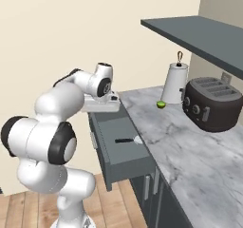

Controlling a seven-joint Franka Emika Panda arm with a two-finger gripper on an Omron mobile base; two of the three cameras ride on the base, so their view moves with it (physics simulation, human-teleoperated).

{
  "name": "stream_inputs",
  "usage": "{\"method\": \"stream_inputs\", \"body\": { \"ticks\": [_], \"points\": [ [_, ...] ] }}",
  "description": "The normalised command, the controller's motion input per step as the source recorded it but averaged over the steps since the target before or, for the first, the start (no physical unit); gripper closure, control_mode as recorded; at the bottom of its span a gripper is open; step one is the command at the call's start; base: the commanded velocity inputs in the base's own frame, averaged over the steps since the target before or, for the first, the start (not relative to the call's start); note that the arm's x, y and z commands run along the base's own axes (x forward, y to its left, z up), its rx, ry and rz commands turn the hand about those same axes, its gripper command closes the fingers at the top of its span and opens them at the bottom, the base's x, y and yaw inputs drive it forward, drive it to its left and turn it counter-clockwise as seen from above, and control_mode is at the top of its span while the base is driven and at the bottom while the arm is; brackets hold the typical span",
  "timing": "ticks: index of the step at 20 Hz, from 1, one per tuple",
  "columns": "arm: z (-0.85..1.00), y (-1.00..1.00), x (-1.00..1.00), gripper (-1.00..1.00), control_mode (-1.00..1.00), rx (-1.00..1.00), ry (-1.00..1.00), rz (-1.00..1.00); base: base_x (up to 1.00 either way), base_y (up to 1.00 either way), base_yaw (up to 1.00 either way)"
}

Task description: Pick the pizza cutter from the drawer and place it on the counter.

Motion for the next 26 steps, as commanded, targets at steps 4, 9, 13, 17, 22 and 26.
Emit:
{"method": "stream_inputs", "body": {
  "ticks": [4,9,13,17,22,26],
  "points": [
    [-1.00,-0.03,0.26,-1.00,-1.00,0.00,0.00,0.00,0.00,0.00,0.00],
    [-1.00,0.00,0.23,-1.00,-1.00,0.00,0.00,0.00,0.00,0.00,0.00],
    [-0.85,-0.18,0.26,-1.00,-1.00,0.00,-0.05,0.00,0.00,0.00,0.00],
    [-0.68,-0.27,0.36,-1.00,-1.00,0.00,-0.06,0.00,0.00,0.00,0.00],
    [-0.76,-0.12,0.30,-1.00,-1.00,0.00,-0.01,0.04,0.00,0.00,0.00],
    [-0.88,0.31,0.00,-1.00,-1.00,0.00,0.07,0.18,0.00,0.00,0.00]
  ]
}}
